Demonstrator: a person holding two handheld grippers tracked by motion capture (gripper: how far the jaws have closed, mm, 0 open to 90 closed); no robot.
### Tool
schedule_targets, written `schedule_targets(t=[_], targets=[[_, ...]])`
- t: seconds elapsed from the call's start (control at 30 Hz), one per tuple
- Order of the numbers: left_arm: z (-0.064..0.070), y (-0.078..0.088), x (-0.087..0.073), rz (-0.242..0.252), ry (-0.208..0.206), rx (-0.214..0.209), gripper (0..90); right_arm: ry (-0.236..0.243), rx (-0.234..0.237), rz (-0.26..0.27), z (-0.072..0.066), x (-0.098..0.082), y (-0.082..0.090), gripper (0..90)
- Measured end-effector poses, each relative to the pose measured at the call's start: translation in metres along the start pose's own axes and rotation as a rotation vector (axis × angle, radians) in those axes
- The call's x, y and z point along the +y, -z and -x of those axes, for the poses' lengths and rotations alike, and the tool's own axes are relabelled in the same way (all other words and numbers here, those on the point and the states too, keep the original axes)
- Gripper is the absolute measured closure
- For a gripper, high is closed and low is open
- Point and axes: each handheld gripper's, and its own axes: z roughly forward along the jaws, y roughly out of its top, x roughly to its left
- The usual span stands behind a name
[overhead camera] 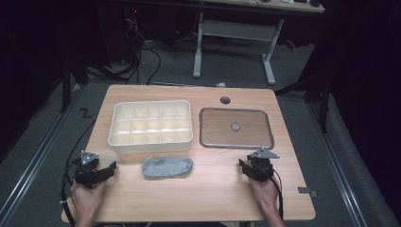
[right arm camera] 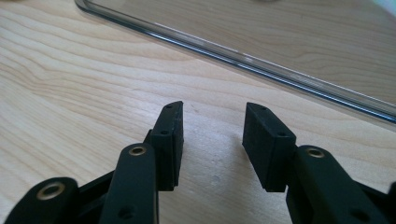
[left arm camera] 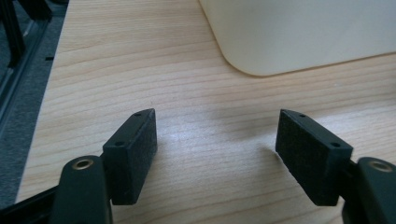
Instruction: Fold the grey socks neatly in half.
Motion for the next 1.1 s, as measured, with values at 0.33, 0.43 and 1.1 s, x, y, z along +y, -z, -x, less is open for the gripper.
schedule_targets(t=[0.33,0.43,1.1], targets=[[0.013,0.011,0.002,0.033,0.024,-0.14,35.5,0.006,0.082,0.027,-0.017,0.007,0.007,64.8],[0.021,0.013,0.002,0.03,0.018,-0.176,36.2,0.017,0.112,0.029,-0.024,0.009,0.006,65.9],[0.075,0.01,0.017,-0.016,-0.046,-0.354,45.4,0.191,0.249,0.046,-0.107,0.043,-0.012,66.0]])
